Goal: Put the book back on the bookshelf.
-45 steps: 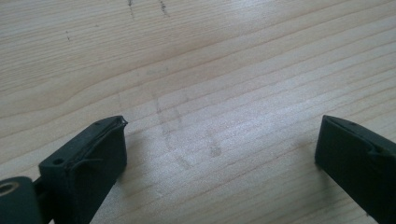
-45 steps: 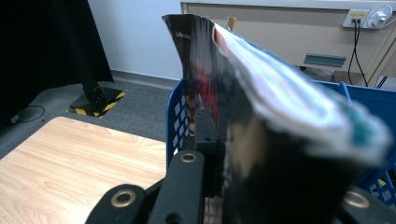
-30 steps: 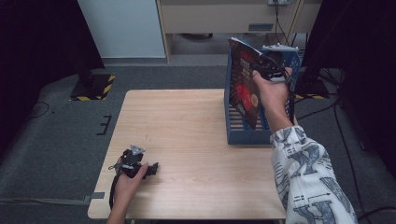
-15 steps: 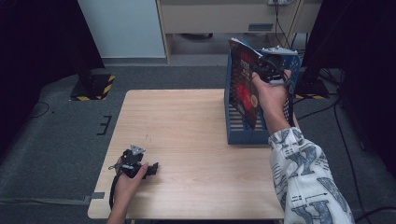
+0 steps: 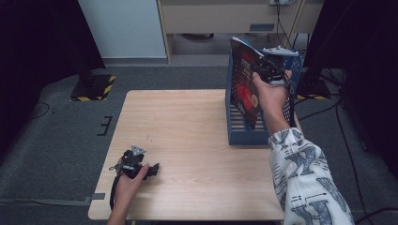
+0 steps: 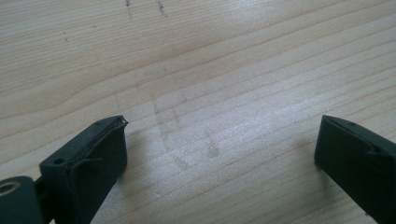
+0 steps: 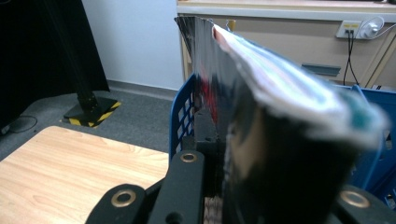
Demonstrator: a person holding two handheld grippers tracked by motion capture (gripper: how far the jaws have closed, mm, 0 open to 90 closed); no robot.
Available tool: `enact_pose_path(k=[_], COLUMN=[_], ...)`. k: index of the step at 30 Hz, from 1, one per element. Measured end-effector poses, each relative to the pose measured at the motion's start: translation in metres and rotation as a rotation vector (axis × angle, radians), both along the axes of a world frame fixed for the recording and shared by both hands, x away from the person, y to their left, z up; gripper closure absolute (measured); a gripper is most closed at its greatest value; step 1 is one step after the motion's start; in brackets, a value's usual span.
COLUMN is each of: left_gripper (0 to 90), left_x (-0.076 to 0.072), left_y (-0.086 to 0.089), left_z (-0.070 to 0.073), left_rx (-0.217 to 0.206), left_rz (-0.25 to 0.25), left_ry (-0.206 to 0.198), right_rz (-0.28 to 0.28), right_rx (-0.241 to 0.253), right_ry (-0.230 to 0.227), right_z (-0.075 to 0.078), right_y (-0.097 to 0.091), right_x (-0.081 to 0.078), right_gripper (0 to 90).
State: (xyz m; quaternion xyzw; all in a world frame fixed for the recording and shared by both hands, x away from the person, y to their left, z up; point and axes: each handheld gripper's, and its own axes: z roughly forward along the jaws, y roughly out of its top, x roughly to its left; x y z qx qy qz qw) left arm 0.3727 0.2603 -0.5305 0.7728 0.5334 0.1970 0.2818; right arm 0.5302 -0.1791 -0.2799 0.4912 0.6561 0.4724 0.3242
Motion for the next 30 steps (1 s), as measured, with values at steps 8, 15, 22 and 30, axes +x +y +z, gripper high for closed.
enact_pose_path(k=[8, 15, 22, 30], left_gripper=[1.7, 1.8, 1.8, 1.7], left_x=[0.000, 0.000, 0.000, 0.000], left_y=[0.000, 0.000, 0.000, 0.000], left_z=[0.000, 0.000, 0.000, 0.000], left_rx=[-0.001, 0.000, -0.001, -0.001], left_rz=[-0.001, 0.000, 0.000, -0.001], left_ry=[-0.001, -0.002, -0.002, -0.002], right_rz=[-0.009, -0.013, -0.015, -0.019], right_rx=[0.005, 0.015, 0.023, 0.025], right_ry=[-0.020, -0.029, -0.043, -0.050], right_z=[-0.002, -0.011, -0.018, -0.026], right_y=[0.004, 0.005, 0.004, 0.004], right_x=[0.000, 0.000, 0.000, -0.002], right_gripper=[87.1, 87.1, 87.1, 87.1])
